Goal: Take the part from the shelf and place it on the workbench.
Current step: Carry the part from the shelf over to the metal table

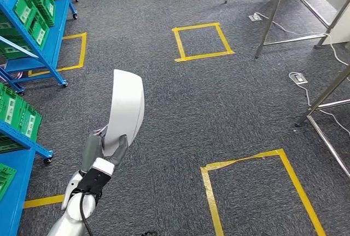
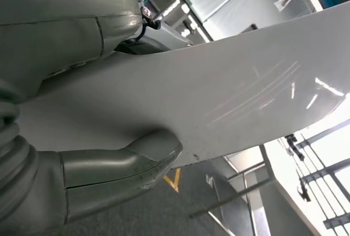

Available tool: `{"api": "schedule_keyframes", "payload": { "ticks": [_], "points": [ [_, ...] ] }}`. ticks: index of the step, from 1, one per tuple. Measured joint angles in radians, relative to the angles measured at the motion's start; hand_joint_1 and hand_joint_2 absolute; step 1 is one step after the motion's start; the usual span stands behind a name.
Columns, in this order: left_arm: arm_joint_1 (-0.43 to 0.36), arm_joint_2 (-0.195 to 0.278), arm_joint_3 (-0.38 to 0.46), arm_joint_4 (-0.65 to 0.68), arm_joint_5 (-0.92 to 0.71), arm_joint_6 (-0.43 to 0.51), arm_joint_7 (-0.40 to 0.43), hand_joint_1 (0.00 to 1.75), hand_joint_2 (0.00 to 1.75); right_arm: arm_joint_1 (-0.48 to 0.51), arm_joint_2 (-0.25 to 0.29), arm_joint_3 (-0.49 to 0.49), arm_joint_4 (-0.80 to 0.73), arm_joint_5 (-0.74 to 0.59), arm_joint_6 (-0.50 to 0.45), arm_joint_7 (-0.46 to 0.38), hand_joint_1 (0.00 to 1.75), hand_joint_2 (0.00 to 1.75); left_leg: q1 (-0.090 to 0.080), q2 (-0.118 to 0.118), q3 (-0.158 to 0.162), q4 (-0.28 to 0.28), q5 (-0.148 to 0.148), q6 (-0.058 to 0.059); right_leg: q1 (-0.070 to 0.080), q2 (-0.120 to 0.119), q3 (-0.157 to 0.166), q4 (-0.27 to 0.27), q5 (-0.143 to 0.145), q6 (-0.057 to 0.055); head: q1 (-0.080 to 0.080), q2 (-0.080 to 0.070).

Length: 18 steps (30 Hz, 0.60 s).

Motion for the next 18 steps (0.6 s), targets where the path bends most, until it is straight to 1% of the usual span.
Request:
{"api": "schedule_keyframes", "payload": {
  "ticks": [1, 2, 3, 4, 5, 6, 7, 8, 9, 10, 11, 12, 13, 14, 15, 16, 17, 18],
  "points": [
    [-0.001, 0.0, 0.0, 0.003, 0.003, -0.003, 0.003, 1.75, 1.75, 0.001, 0.0, 0.003, 0.0, 0.0, 0.0, 0.0, 0.0, 1.75, -0.011, -0.013, 0.041, -0.06, 0.032, 0.013, 0.003, 0.012, -0.001, 0.0, 0.002, -0.001, 0.0, 0.0],
    [-0.003, 0.001, 0.0, 0.005, 0.006, -0.006, 0.005, 1.75, 1.75, 0.002, 0.002, 0.005, 0.002, 0.0, -0.001, 0.0, 0.0, 1.75, -0.017, -0.035, 0.083, -0.126, 0.054, 0.028, 0.004, 0.022, -0.002, 0.0, 0.003, -0.001, 0.002, 0.0],
    [-0.005, 0.001, 0.0, 0.007, 0.009, -0.008, 0.006, 1.75, 1.75, 0.001, 0.003, 0.008, 0.003, -0.001, -0.001, -0.001, 0.0, 1.75, -0.021, -0.055, 0.119, -0.186, 0.068, 0.037, 0.003, 0.031, -0.003, -0.001, 0.006, 0.0, 0.002, 0.0],
    [-0.007, 0.002, 0.001, 0.008, 0.01, -0.009, 0.006, 1.75, 1.75, 0.0, 0.005, 0.01, 0.004, -0.001, -0.001, -0.003, 0.0, 1.75, -0.023, -0.071, 0.142, -0.225, 0.071, 0.042, 0.001, 0.04, -0.005, -0.002, 0.009, 0.004, 0.001, 0.0],
    [-0.009, 0.002, 0.001, 0.009, 0.011, -0.009, 0.006, 1.75, 1.75, 0.0, 0.007, 0.012, 0.006, -0.002, -0.001, -0.005, 0.0, 1.75, -0.023, -0.077, 0.152, -0.245, 0.065, 0.045, -0.002, 0.05, -0.009, -0.004, 0.012, 0.008, -0.002, 0.0],
    [-0.011, 0.003, 0.001, 0.01, 0.011, -0.01, 0.006, 1.75, 1.75, -0.001, 0.007, 0.012, 0.006, -0.002, -0.001, -0.006, 0.0, 1.75, -0.022, -0.069, 0.159, -0.263, 0.061, 0.042, -0.003, 0.061, -0.01, -0.008, 0.013, 0.012, -0.006, 0.0],
    [-0.013, 0.002, 0.001, 0.011, 0.012, -0.011, 0.006, 1.75, 1.75, 0.001, 0.006, 0.013, 0.006, -0.003, -0.001, -0.007, 0.0, 1.75, -0.019, -0.059, 0.167, -0.276, 0.059, 0.039, -0.001, 0.063, -0.014, -0.01, 0.013, 0.015, -0.009, 0.0],
    [-0.014, 0.002, 0.001, 0.012, 0.012, -0.012, 0.006, 1.75, 1.75, 0.003, 0.005, 0.014, 0.006, -0.003, -0.002, -0.003, 0.0, 1.75, -0.015, -0.048, 0.176, -0.29, 0.055, 0.037, 0.002, 0.051, -0.02, -0.003, 0.01, 0.018, -0.008, 0.0],
    [-0.015, 0.002, 0.001, 0.013, 0.013, -0.016, 0.006, 1.75, 1.75, 0.004, 0.005, 0.016, 0.006, -0.003, -0.004, 0.002, 0.0, 1.75, -0.01, -0.037, 0.188, -0.302, 0.052, 0.034, 0.004, 0.03, -0.036, 0.023, 0.001, 0.024, -0.005, 0.0],
    [-0.015, 0.002, 0.002, 0.014, 0.014, -0.021, 0.007, 1.75, 1.75, 0.005, 0.004, 0.018, 0.006, -0.003, -0.006, 0.007, 0.0, 1.75, -0.006, -0.026, 0.199, -0.307, 0.05, 0.031, 0.003, 0.002, -0.064, 0.071, -0.013, 0.031, -0.002, 0.0],
    [-0.015, 0.002, 0.002, 0.017, 0.016, -0.025, 0.007, 1.75, 1.75, 0.004, 0.004, 0.021, 0.007, -0.003, -0.007, 0.011, 0.0, 1.75, -0.004, -0.015, 0.209, -0.308, 0.044, 0.03, 0.0, -0.021, -0.102, 0.138, -0.033, 0.04, 0.002, 0.0],
    [-0.015, 0.002, 0.002, 0.021, 0.018, -0.03, 0.007, 1.75, 1.75, 0.004, 0.004, 0.024, 0.007, -0.003, -0.007, 0.013, 0.0, 1.75, -0.001, -0.003, 0.22, -0.307, 0.036, 0.027, -0.005, -0.034, -0.145, 0.206, -0.049, 0.048, 0.003, 0.0],
    [-0.014, 0.003, 0.002, 0.025, 0.019, -0.034, 0.007, 1.75, 1.75, 0.004, 0.004, 0.027, 0.007, -0.003, -0.008, 0.013, 0.0, 1.75, 0.001, 0.009, 0.232, -0.307, 0.027, 0.022, -0.01, -0.04, -0.178, 0.254, -0.052, 0.055, 0.004, 0.0],
    [-0.014, 0.003, 0.002, 0.029, 0.019, -0.037, 0.007, 1.75, 1.75, 0.005, 0.004, 0.03, 0.008, -0.004, -0.008, 0.013, 0.0, 1.75, 0.005, 0.021, 0.247, -0.307, 0.017, 0.018, -0.014, -0.044, -0.194, 0.267, -0.038, 0.061, 0.004, 0.0],
    [-0.014, 0.003, 0.001, 0.033, 0.019, -0.04, 0.006, 1.75, 1.75, 0.006, 0.004, 0.034, 0.008, -0.005, -0.008, 0.013, 0.0, 1.75, 0.01, 0.032, 0.265, -0.307, 0.005, 0.013, -0.017, -0.049, -0.186, 0.235, -0.003, 0.067, 0.005, 0.0],
    [-0.014, 0.004, -0.001, 0.035, 0.019, -0.043, 0.005, 1.75, 1.75, 0.006, 0.003, 0.037, 0.008, -0.007, -0.008, 0.014, 0.0, 1.75, 0.015, 0.044, 0.284, -0.307, -0.008, 0.006, -0.02, -0.06, -0.16, 0.17, 0.043, 0.072, 0.005, 0.0],
    [-0.015, 0.005, -0.003, 0.037, 0.018, -0.044, 0.004, 1.75, 1.75, 0.005, 0.004, 0.041, 0.009, -0.009, -0.009, 0.014, 0.0, 1.75, 0.017, 0.053, 0.301, -0.307, -0.022, -0.001, -0.018, -0.081, -0.126, 0.102, 0.076, 0.077, 0.007, 0.0],
    [-0.016, 0.007, -0.005, 0.038, 0.018, -0.046, 0.002, 1.75, 1.75, 0.003, 0.004, 0.045, 0.011, -0.011, -0.01, 0.013, 0.0, 1.75, 0.017, 0.062, 0.314, -0.305, -0.037, -0.009, -0.016, -0.099, -0.096, 0.045, 0.096, 0.074, 0.009, 0.0]
  ]
}}
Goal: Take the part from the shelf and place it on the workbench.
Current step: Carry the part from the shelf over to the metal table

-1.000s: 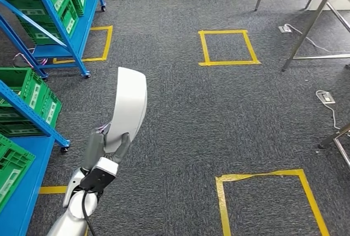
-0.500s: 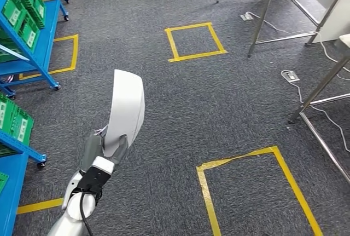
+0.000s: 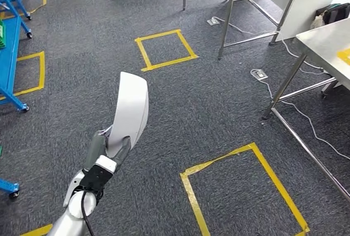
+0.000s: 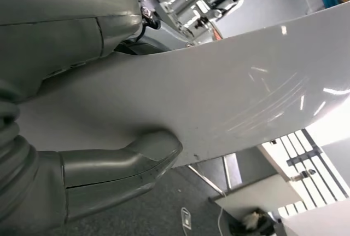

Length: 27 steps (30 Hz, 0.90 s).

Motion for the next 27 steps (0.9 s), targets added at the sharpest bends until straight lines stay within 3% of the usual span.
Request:
{"api": "schedule_keyframes", "payload": {
  "ticks": [2, 4, 6, 8, 10, 11, 12, 14, 16, 18, 20, 22, 23, 25, 26, 27],
  "points": [
    [-0.003, 0.004, -0.006, 0.001, -0.002, -0.002, -0.003, 1.75, 1.75, -0.006, 0.0, 0.01, 0.003, -0.001, -0.003, -0.006, 0.0, 1.75, -0.006, 0.014, 0.012, 0.001, -0.019, -0.011, 0.007, -0.016, 0.022, -0.036, -0.008, -0.022, -0.001, 0.0],
    [-0.007, 0.006, -0.012, 0.002, -0.005, -0.003, -0.008, 1.75, 1.75, -0.008, -0.002, 0.02, 0.004, 0.0, -0.008, -0.015, 0.0, 1.75, -0.006, 0.026, 0.02, -0.004, -0.032, -0.017, 0.009, 0.005, 0.017, -0.032, -0.022, -0.05, -0.006, 0.0],
    [-0.012, 0.008, -0.016, 0.002, -0.008, -0.003, -0.013, 1.75, 1.75, -0.008, -0.004, 0.028, 0.005, 0.002, -0.011, -0.017, 0.0, 1.75, -0.002, 0.002, 0.007, 0.031, -0.059, -0.021, 0.01, 0.027, 0.022, -0.03, -0.034, -0.068, -0.011, 0.0],
    [-0.014, 0.009, -0.018, 0.003, -0.009, -0.003, -0.015, 1.75, 1.75, -0.009, -0.005, 0.035, 0.005, 0.002, -0.013, -0.016, 0.0, 1.75, -0.001, -0.037, -0.069, 0.16, -0.106, -0.021, 0.011, 0.046, 0.03, -0.032, -0.043, -0.079, -0.017, 0.0],
    [-0.01, 0.014, -0.018, 0.006, -0.009, -0.003, -0.016, 1.75, 1.75, -0.012, -0.006, 0.04, 0.005, 0.002, -0.013, -0.019, 0.0, 1.75, -0.002, -0.05, -0.182, 0.309, -0.132, -0.018, 0.012, 0.07, 0.038, -0.033, -0.049, -0.085, -0.019, 0.0],
    [-0.008, 0.016, -0.018, 0.008, -0.009, -0.003, -0.016, 1.75, 1.75, -0.011, -0.006, 0.042, 0.006, 0.002, -0.013, -0.02, 0.0, 1.75, -0.002, -0.052, -0.223, 0.343, -0.118, -0.015, 0.012, 0.083, 0.043, -0.033, -0.053, -0.086, -0.02, 0.0],
    [-0.007, 0.017, -0.018, 0.01, -0.009, -0.003, -0.015, 1.75, 1.75, -0.01, -0.006, 0.042, 0.006, 0.002, -0.013, -0.021, 0.0, 1.75, -0.002, -0.054, -0.245, 0.336, -0.083, -0.012, 0.013, 0.097, 0.049, -0.033, -0.056, -0.085, -0.02, 0.0],
    [-0.009, 0.019, -0.018, 0.013, -0.009, -0.003, -0.016, 1.75, 1.75, -0.009, -0.006, 0.044, 0.007, 0.002, -0.013, -0.02, 0.0, 1.75, 0.0, -0.076, -0.235, 0.233, 0.021, -0.007, 0.012, 0.121, 0.061, -0.032, -0.062, -0.081, -0.02, 0.0],
    [-0.011, 0.02, -0.021, 0.014, -0.009, -0.004, -0.016, 1.75, 1.75, -0.011, -0.006, 0.048, 0.008, 0.001, -0.013, -0.021, 0.0, 1.75, 0.006, -0.121, -0.209, 0.121, 0.087, -0.009, 0.014, 0.145, 0.061, -0.026, -0.068, -0.072, -0.019, 0.0],
    [-0.013, 0.022, -0.026, 0.016, -0.009, -0.006, -0.017, 1.75, 1.75, -0.012, -0.007, 0.052, 0.01, 0.0, -0.014, -0.021, 0.0, 1.75, 0.007, -0.14, -0.2, 0.082, 0.093, -0.009, 0.013, 0.166, 0.055, -0.025, -0.07, -0.058, -0.019, 0.0],
    [-0.016, 0.023, -0.033, 0.019, -0.009, -0.009, -0.019, 1.75, 1.75, -0.007, -0.01, 0.057, 0.012, -0.003, -0.014, -0.02, 0.0, 1.75, 0.007, -0.124, -0.198, 0.077, 0.094, 0.0, 0.01, 0.168, 0.047, -0.026, -0.071, -0.046, -0.018, 0.0],
    [-0.019, 0.023, -0.037, 0.02, -0.009, -0.012, -0.021, 1.75, 1.75, -0.006, -0.013, 0.061, 0.015, -0.006, -0.015, -0.018, 0.0, 1.75, 0.009, -0.104, -0.194, 0.073, 0.097, 0.012, 0.011, 0.124, 0.021, 0.028, -0.106, -0.038, -0.013, 0.0],
    [-0.02, 0.023, -0.039, 0.021, -0.009, -0.013, -0.021, 1.75, 1.75, -0.007, -0.013, 0.063, 0.017, -0.008, -0.015, -0.017, 0.0, 1.75, 0.007, -0.094, -0.192, 0.072, 0.097, 0.015, 0.011, 0.094, -0.003, 0.086, -0.139, -0.035, -0.01, 0.0],
    [-0.019, 0.026, -0.041, 0.024, -0.01, -0.013, -0.023, 1.75, 1.75, -0.011, -0.013, 0.068, 0.02, -0.011, -0.015, -0.017, 0.0, 1.75, 0.004, -0.071, -0.191, 0.073, 0.095, 0.019, 0.01, 0.064, -0.059, 0.213, -0.2, -0.027, -0.009, 0.0],
    [-0.018, 0.027, -0.042, 0.026, -0.01, -0.013, -0.023, 1.75, 1.75, -0.011, -0.013, 0.069, 0.022, -0.011, -0.015, -0.018, 0.0, 1.75, 0.003, -0.059, -0.19, 0.073, 0.093, 0.02, 0.009, 0.059, -0.071, 0.246, -0.21, -0.025, -0.009, 0.0],
    [-0.019, 0.028, -0.043, 0.028, -0.01, -0.013, -0.023, 1.75, 1.75, -0.01, -0.014, 0.07, 0.024, -0.012, -0.016, -0.019, 0.0, 1.75, 0.003, -0.049, -0.189, 0.073, 0.09, 0.02, 0.009, 0.056, -0.064, 0.241, -0.2, -0.024, -0.009, 0.0]
  ]
}}
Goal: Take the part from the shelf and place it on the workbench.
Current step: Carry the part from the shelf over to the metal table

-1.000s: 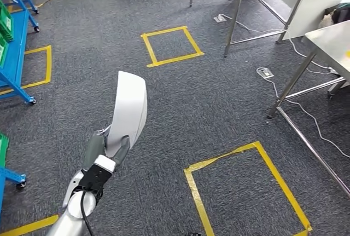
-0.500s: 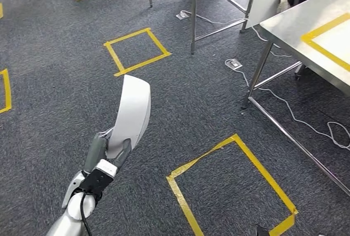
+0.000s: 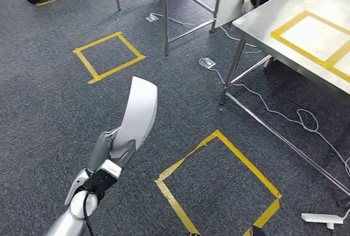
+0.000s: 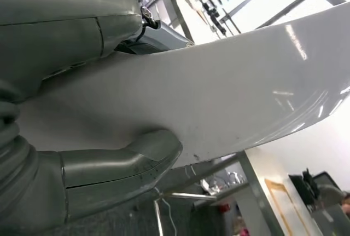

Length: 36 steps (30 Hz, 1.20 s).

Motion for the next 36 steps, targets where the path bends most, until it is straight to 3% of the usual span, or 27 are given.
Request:
{"api": "schedule_keyframes", "payload": {
  "ticks": [2, 4, 6, 8, 9, 11, 13, 14, 15, 16, 18, 19, 20, 21, 23, 24, 25, 27, 29, 30, 31, 32, 33, 35, 36],
  "points": [
    [-0.003, 0.002, -0.001, 0.004, -0.001, -0.001, -0.001, 1.75, 1.75, 0.001, -0.001, 0.004, 0.002, -0.002, -0.001, 0.002, 0.0, 1.75, 0.0, 0.018, 0.008, 0.0, -0.008, -0.004, 0.001, -0.018, 0.071, -0.115, 0.055, -0.002, 0.0, 0.0],
    [-0.009, 0.005, -0.001, 0.007, -0.002, -0.004, -0.002, 1.75, 1.75, -0.003, -0.002, 0.011, 0.002, -0.004, -0.003, 0.004, 0.0, 1.75, -0.004, 0.033, 0.017, 0.0, -0.02, -0.013, 0.007, -0.048, 0.143, -0.235, 0.082, -0.012, 0.0, 0.0],
    [-0.015, 0.007, -0.002, 0.011, -0.002, -0.006, -0.002, 1.75, 1.75, -0.008, -0.002, 0.019, 0.003, -0.005, -0.005, 0.004, 0.0, 1.75, -0.005, 0.046, 0.025, -0.001, -0.03, -0.025, 0.015, -0.051, 0.164, -0.267, 0.073, -0.027, -0.001, 0.0],
    [-0.021, 0.008, -0.006, 0.014, -0.001, -0.008, -0.002, 1.75, 1.75, -0.007, -0.004, 0.023, 0.004, -0.005, -0.006, 0.002, 0.0, 1.75, -0.001, 0.053, 0.038, -0.001, -0.041, -0.038, 0.015, -0.032, 0.179, -0.272, 0.066, -0.042, -0.001, 0.0],
    [-0.024, 0.008, -0.008, 0.015, 0.0, -0.008, -0.002, 1.75, 1.75, -0.006, -0.005, 0.025, 0.004, -0.006, -0.007, 0.003, 0.0, 1.75, 0.001, 0.046, 0.039, 0.011, -0.046, -0.044, 0.014, -0.024, 0.191, -0.276, 0.062, -0.049, -0.003, 0.0],
    [-0.03, 0.01, -0.012, 0.017, 0.001, -0.009, -0.003, 1.75, 1.75, -0.006, -0.007, 0.03, 0.006, -0.006, -0.007, 0.007, 0.0, 1.75, 0.003, 0.019, -0.002, 0.095, -0.068, -0.053, 0.009, -0.008, 0.218, -0.283, 0.051, -0.061, -0.008, 0.0],
    [-0.03, 0.013, -0.015, 0.021, 0.001, -0.009, -0.006, 1.75, 1.75, -0.008, -0.007, 0.036, 0.01, -0.007, -0.007, 0.008, 0.0, 1.75, 0.003, 0.006, -0.096, 0.226, -0.094, -0.058, 0.008, 0.011, 0.239, -0.283, 0.034, -0.067, -0.012, 0.0],
    [-0.029, 0.015, -0.016, 0.024, 0.001, -0.009, -0.008, 1.75, 1.75, -0.007, -0.007, 0.04, 0.012, -0.008, -0.007, 0.008, 0.0, 1.75, 0.003, 0.004, -0.139, 0.268, -0.09, -0.059, 0.008, 0.023, 0.251, -0.283, 0.023, -0.067, -0.013, 0.0],
    [-0.027, 0.016, -0.017, 0.026, 0.001, -0.008, -0.009, 1.75, 1.75, -0.005, -0.007, 0.043, 0.014, -0.009, -0.008, 0.008, 0.0, 1.75, 0.004, 0.002, -0.166, 0.274, -0.062, -0.06, 0.007, 0.036, 0.266, -0.283, 0.01, -0.066, -0.013, 0.0],
    [-0.027, 0.017, -0.017, 0.027, 0.001, -0.007, -0.01, 1.75, 1.75, -0.004, -0.007, 0.046, 0.015, -0.01, -0.008, 0.009, 0.0, 1.75, 0.004, -0.002, -0.173, 0.243, -0.012, -0.061, 0.004, 0.05, 0.284, -0.283, -0.004, -0.062, -0.013, 0.0],
    [-0.027, 0.019, -0.018, 0.029, 0.002, -0.007, -0.01, 1.75, 1.75, -0.002, -0.007, 0.05, 0.017, -0.012, -0.008, 0.01, 0.0, 1.75, 0.008, -0.03, -0.148, 0.123, 0.095, -0.066, -0.002, 0.075, 0.319, -0.285, -0.036, -0.053, -0.013, 0.0],
    [-0.027, 0.02, -0.018, 0.031, 0.002, -0.007, -0.011, 1.75, 1.75, -0.004, -0.007, 0.052, 0.017, -0.012, -0.008, 0.009, 0.0, 1.75, 0.009, -0.048, -0.126, 0.066, 0.113, -0.066, -0.006, 0.086, 0.33, -0.288, -0.051, -0.046, -0.016, 0.0],
    [-0.027, 0.021, -0.019, 0.032, 0.002, -0.007, -0.011, 1.75, 1.75, -0.006, -0.007, 0.053, 0.018, -0.013, -0.008, 0.008, 0.0, 1.75, 0.008, -0.063, -0.109, 0.033, 0.11, -0.062, -0.009, 0.095, 0.337, -0.298, -0.061, -0.04, -0.017, 0.0],
    [-0.028, 0.021, -0.02, 0.033, 0.002, -0.007, -0.012, 1.75, 1.75, -0.007, -0.007, 0.054, 0.018, -0.013, -0.008, 0.007, 0.0, 1.75, 0.007, -0.071, -0.095, 0.018, 0.087, -0.053, -0.011, 0.102, 0.346, -0.307, -0.063, -0.031, -0.018, 0.0],
    [-0.03, 0.02, -0.02, 0.033, 0.002, -0.006, -0.013, 1.75, 1.75, -0.007, -0.007, 0.055, 0.018, -0.013, -0.009, 0.009, 0.0, 1.75, 0.004, -0.06, -0.068, -0.003, 0.059, -0.029, -0.014, 0.101, 0.36, -0.31, -0.049, -0.018, -0.014, 0.0],
    [-0.03, 0.02, -0.02, 0.033, 0.003, -0.006, -0.015, 1.75, 1.75, -0.007, -0.007, 0.056, 0.019, -0.014, -0.009, 0.014, 0.0, 1.75, 0.005, -0.054, -0.05, -0.012, 0.048, -0.02, -0.013, 0.082, 0.349, -0.278, -0.032, -0.013, -0.011, 0.0],
    [-0.03, 0.02, -0.02, 0.033, 0.005, -0.006, -0.016, 1.75, 1.75, -0.008, -0.007, 0.057, 0.02, -0.014, -0.01, 0.02, 0.0, 1.75, 0.004, -0.046, -0.028, -0.019, 0.037, -0.013, -0.01, 0.059, 0.315, -0.225, -0.016, -0.01, -0.006, 0.0],
    [-0.028, 0.022, -0.021, 0.033, 0.012, -0.008, -0.022, 1.75, 1.75, -0.012, -0.008, 0.062, 0.022, -0.016, -0.01, 0.026, 0.0, 1.75, 0.002, -0.029, 0.016, -0.029, 0.013, -0.006, -0.005, 0.015, 0.207, -0.087, -0.015, -0.009, -0.001, 0.0],
    [-0.027, 0.022, -0.022, 0.033, 0.023, -0.016, -0.032, 1.75, 1.75, -0.009, -0.008, 0.068, 0.025, -0.019, -0.01, 0.024, 0.0, 1.75, -0.001, -0.013, 0.062, -0.036, -0.016, -0.003, 0.0, 0.005, 0.101, -0.011, -0.09, -0.011, 0.001, 0.0],
    [-0.028, 0.022, -0.023, 0.033, 0.028, -0.02, -0.037, 1.75, 1.75, -0.006, -0.007, 0.071, 0.027, -0.021, -0.01, 0.026, 0.0, 1.75, -0.002, -0.008, 0.089, -0.038, -0.036, -0.002, 0.002, 0.003, 0.062, -0.009, -0.131, -0.014, 0.003, 0.0],
    [-0.028, 0.022, -0.023, 0.033, 0.032, -0.024, -0.041, 1.75, 1.75, -0.003, -0.007, 0.073, 0.028, -0.023, -0.01, 0.027, 0.0, 1.75, -0.004, -0.002, 0.118, -0.039, -0.058, -0.001, 0.004, 0.002, 0.034, -0.029, -0.151, -0.019, 0.005, 0.0],
    [-0.028, 0.022, -0.024, 0.033, 0.034, -0.025, -0.044, 1.75, 1.75, -0.001, -0.007, 0.075, 0.029, -0.025, -0.01, 0.028, 0.0, 1.75, -0.007, 0.004, 0.148, -0.04, -0.081, 0.0, 0.008, -0.003, 0.017, -0.066, -0.13, -0.027, 0.007, 0.0],
    [-0.027, 0.022, -0.024, 0.034, 0.035, -0.026, -0.045, 1.75, 1.75, 0.002, -0.008, 0.076, 0.031, -0.025, -0.01, 0.028, 0.0, 1.75, -0.009, 0.011, 0.174, -0.042, -0.104, 0.001, 0.015, -0.019, 0.006, -0.119, -0.051, -0.041, 0.009, 0.0],
    [-0.026, 0.023, -0.025, 0.037, 0.036, -0.028, -0.046, 1.75, 1.75, 0.004, -0.01, 0.078, 0.032, -0.026, -0.011, 0.021, 0.0, 1.75, -0.017, 0.022, 0.214, -0.039, -0.15, -0.001, 0.038, -0.056, -0.005, -0.226, 0.151, -0.065, 0.008, 0.0],
    [-0.025, 0.023, -0.025, 0.039, 0.037, -0.029, -0.046, 1.75, 1.75, 0.003, -0.012, 0.079, 0.033, -0.026, -0.011, 0.017, 0.0, 1.75, -0.019, 0.028, 0.228, -0.04, -0.168, -0.003, 0.046, -0.063, -0.006, -0.254, 0.219, -0.071, 0.004, 0.0]
  ]
}}
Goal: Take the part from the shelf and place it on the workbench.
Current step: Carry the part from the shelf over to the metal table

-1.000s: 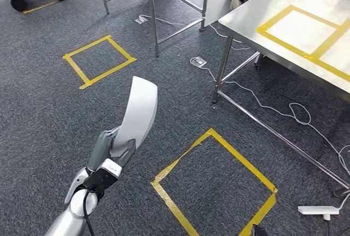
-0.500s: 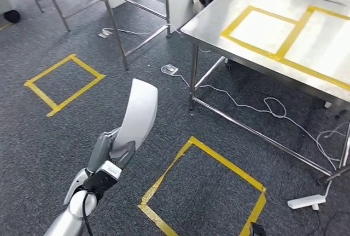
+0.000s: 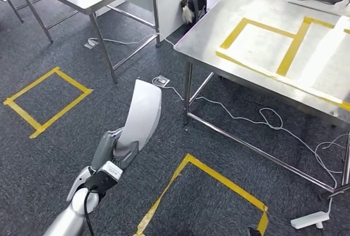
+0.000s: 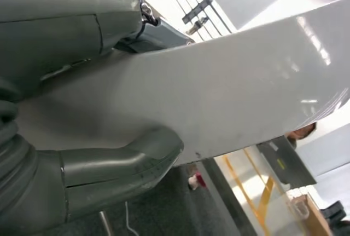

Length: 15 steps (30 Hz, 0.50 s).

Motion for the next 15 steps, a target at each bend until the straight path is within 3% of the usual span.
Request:
{"api": "schedule_keyframes", "payload": {
  "ticks": [1, 3, 5, 7, 9, 10, 11, 13, 15],
  "points": [
    [0.0, 0.0, 0.0, 0.001, 0.001, -0.001, 0.0, 1.75, 1.75, -0.004, -0.001, 0.001, 0.0, 0.0, -0.001, -0.004, 0.0, 1.75, -0.002, 0.005, 0.011, 0.003, -0.007, -0.004, 0.005, 0.005, 0.001, -0.011, 0.02, 0.0, -0.002, 0.0],
    [-0.006, 0.0, -0.001, 0.001, 0.001, -0.001, 0.0, 1.75, 1.75, -0.013, -0.002, 0.003, 0.0, 0.0, -0.001, -0.005, 0.0, 1.75, 0.001, 0.007, 0.004, 0.038, 0.005, -0.013, 0.0, 0.029, 0.016, -0.009, 0.009, -0.005, -0.005, 0.0],
    [-0.009, 0.001, -0.002, 0.001, 0.002, 0.0, -0.001, 1.75, 1.75, -0.02, -0.004, 0.006, 0.0, -0.001, -0.002, -0.009, 0.0, 1.75, 0.004, -0.009, -0.055, 0.138, 0.011, -0.023, -0.009, 0.049, 0.035, -0.018, -0.002, -0.013, -0.005, 0.0],
    [-0.007, 0.005, -0.003, 0.001, 0.002, 0.0, -0.002, 1.75, 1.75, -0.024, -0.004, 0.01, 0.0, -0.001, -0.002, -0.014, 0.0, 1.75, 0.008, -0.025, -0.139, 0.241, -0.043, -0.03, -0.015, 0.071, 0.051, -0.022, -0.016, -0.016, -0.006, 0.0],
    [-0.007, 0.007, -0.003, 0.002, 0.002, 0.0, -0.002, 1.75, 1.75, -0.023, -0.004, 0.014, 0.001, -0.002, -0.001, -0.018, 0.0, 1.75, 0.013, -0.029, -0.205, 0.279, -0.099, -0.037, -0.021, 0.094, 0.064, -0.022, -0.029, -0.013, -0.006, 0.0],
    [-0.007, 0.008, -0.003, 0.002, 0.002, 0.0, -0.002, 1.75, 1.75, -0.021, -0.004, 0.016, 0.002, -0.003, -0.001, -0.019, 0.0, 1.75, 0.015, -0.03, -0.221, 0.262, -0.085, -0.04, -0.025, 0.105, 0.072, -0.021, -0.035, -0.01, -0.006, 0.0],
    [-0.007, 0.009, -0.003, 0.002, 0.002, 0.0, -0.002, 1.75, 1.75, -0.02, -0.004, 0.017, 0.002, -0.003, -0.001, -0.019, 0.0, 1.75, 0.018, -0.035, -0.226, 0.222, -0.04, -0.043, -0.029, 0.117, 0.079, -0.02, -0.04, -0.006, -0.006, 0.0],
    [-0.007, 0.011, -0.003, 0.003, 0.002, -0.001, -0.002, 1.75, 1.75, -0.02, -0.004, 0.018, 0.003, -0.004, -0.001, -0.019, 0.0, 1.75, 0.026, -0.067, -0.215, 0.11, 0.075, -0.049, -0.035, 0.141, 0.087, -0.016, -0.047, 0.005, -0.006, 0.0],
    [-0.008, 0.014, -0.004, 0.005, 0.001, -0.004, -0.002, 1.75, 1.75, -0.022, -0.005, 0.021, 0.004, -0.004, -0.001, -0.02, 0.0, 1.75, 0.029, -0.097, -0.208, 0.05, 0.118, -0.042, -0.037, 0.16, 0.084, -0.014, -0.048, 0.018, -0.007, 0.0]
  ]
}}
